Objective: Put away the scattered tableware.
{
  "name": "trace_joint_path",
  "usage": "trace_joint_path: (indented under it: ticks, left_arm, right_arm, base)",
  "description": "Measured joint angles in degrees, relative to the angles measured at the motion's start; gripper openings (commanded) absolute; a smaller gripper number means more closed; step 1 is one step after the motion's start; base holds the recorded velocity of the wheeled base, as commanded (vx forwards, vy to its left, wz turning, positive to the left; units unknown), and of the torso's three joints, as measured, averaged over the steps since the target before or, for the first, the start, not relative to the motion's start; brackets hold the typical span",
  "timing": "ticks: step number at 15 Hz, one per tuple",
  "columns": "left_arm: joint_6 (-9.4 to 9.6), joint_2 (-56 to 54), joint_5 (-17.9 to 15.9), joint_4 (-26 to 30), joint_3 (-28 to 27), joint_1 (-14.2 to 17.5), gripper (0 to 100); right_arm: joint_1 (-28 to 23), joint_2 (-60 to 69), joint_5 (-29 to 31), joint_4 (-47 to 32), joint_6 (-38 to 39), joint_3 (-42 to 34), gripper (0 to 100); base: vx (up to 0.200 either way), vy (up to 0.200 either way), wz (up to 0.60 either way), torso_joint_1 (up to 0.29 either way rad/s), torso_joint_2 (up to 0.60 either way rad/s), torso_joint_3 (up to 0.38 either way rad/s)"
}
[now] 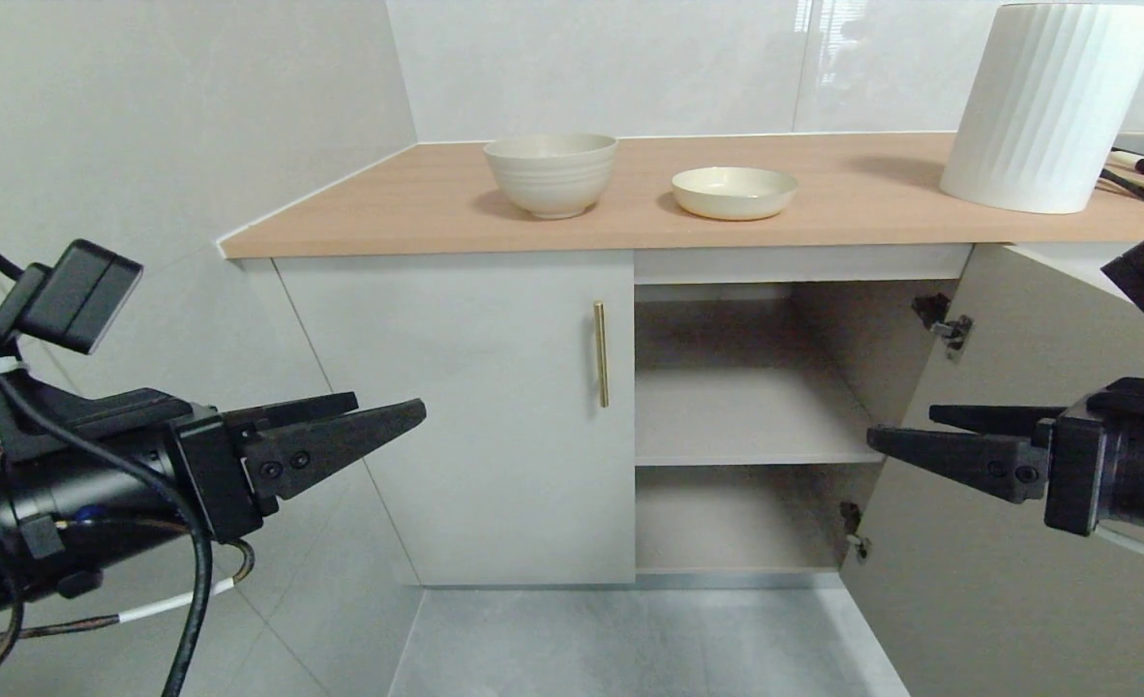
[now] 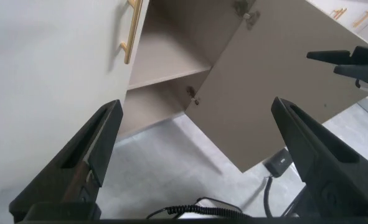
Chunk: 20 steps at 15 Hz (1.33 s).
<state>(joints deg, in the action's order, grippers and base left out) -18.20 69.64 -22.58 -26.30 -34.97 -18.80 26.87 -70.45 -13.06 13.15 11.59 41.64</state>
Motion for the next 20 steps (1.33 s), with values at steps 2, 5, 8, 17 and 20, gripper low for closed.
trace_joint_path:
  ticks: [2,5,8,17,20]
  left_arm:
    - [0.02,0.00,-0.11,0.00,-0.05,0.00,100]
    - [0.02,-0.05,-0.11,-0.09,-0.11,0.00,100]
    - [0.00,0.11,-0.17,-0.04,-0.11,0.00,100]
    - [-0.02,0.00,-0.38,-0.20,-0.05,0.00,100]
    - [-0.07,0.06,-0.38,-0.17,-0.11,0.00,100]
  right_arm:
    - [0.00,0.17,0.00,-0.11,0.01,0.00,100]
    - [0.05,0.41,-0.05,-0.10,0.00,0.00,100]
    - [0.09,0.68,-0.22,-0.10,0.00,-0.22,100]
    - [0.02,1.63,-0.46,1.46,-2.89,-2.71,100]
    - [0.02,1.71,-0.46,1.49,-3.23,-2.80,100]
  base:
    - [0.200,0.000,0.00,0.002,0.00,0.002]
    - [0.200,0.000,0.00,0.002,0.00,0.001]
    - [0.200,0.000,0.00,0.002,0.01,-0.001]
    - [0.022,0.000,0.00,0.000,0.00,0.000]
    - [0.000,0.000,0.00,0.000,0.00,0.000]
